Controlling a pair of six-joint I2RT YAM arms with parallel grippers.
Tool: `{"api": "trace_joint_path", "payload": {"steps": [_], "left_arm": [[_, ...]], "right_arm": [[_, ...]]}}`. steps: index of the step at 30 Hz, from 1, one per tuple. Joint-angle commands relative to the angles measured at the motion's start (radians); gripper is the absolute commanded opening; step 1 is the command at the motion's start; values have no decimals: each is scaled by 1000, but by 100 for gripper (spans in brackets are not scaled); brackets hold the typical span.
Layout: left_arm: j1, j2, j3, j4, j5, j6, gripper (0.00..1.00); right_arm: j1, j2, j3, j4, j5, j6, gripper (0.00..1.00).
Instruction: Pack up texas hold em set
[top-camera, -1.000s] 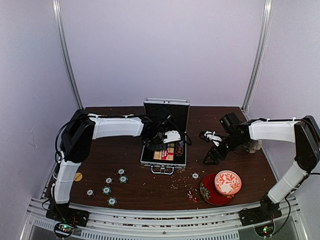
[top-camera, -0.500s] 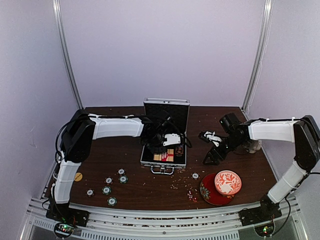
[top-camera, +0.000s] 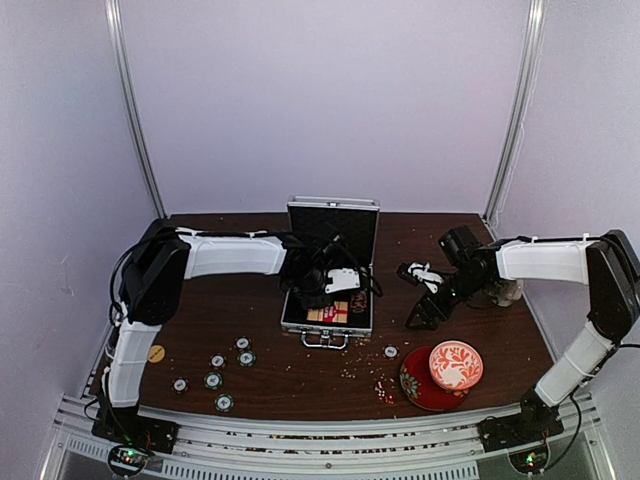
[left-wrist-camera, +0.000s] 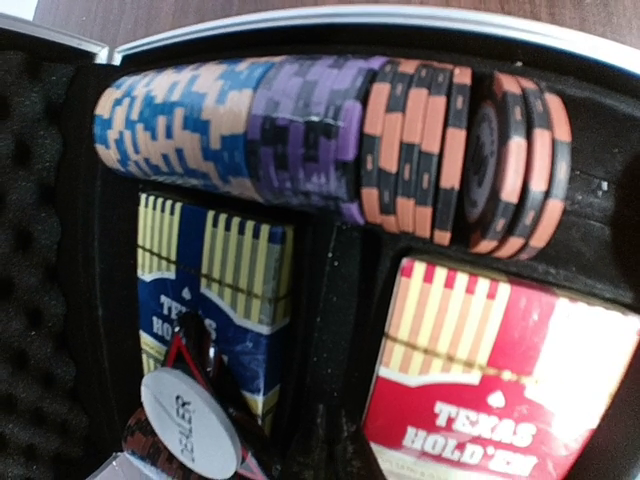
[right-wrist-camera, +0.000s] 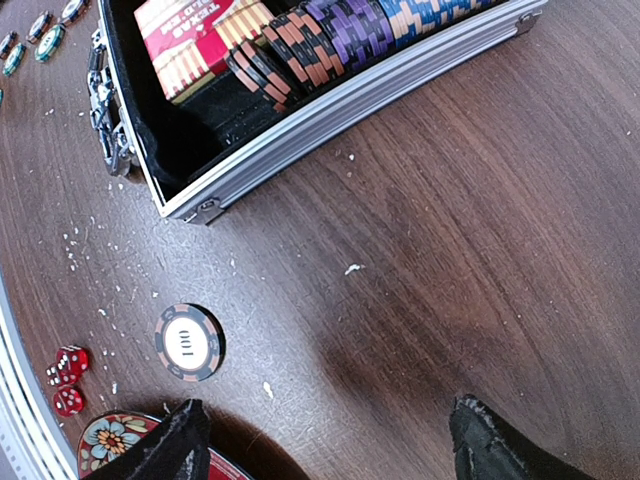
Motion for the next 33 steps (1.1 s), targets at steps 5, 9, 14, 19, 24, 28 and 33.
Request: {"api": "trace_joint_path", "payload": {"steps": [5,9,14,19,24,28,33], "left_arm": [[-18,-216,11,-136,-42,-152,18],[-17,-325,-88,-237,-135,-343,41],[-1,-479,-265,-362,-194,-596,63],[153,-634,-423,-406,-200,-980,68],[421,-800,-675,-390,-83,-1220,73],[550,-891,-815,-341,-47,-1248,74],[655,-917,-927,-325,25,-1283,76]], "right_arm": [[-7,1,23,-6,-1,-7,83],[-7,4,27,-9,-4,-9,83],[-7,12,33,-11,-3,-13,83],[-7,21,40,-17,-12,-18,83],[-6,12,43,-22,-2,-27,83],[-5,-14,33,-18,9,-29,83],[-5,-34,27,-17,21,-33,84]]}}
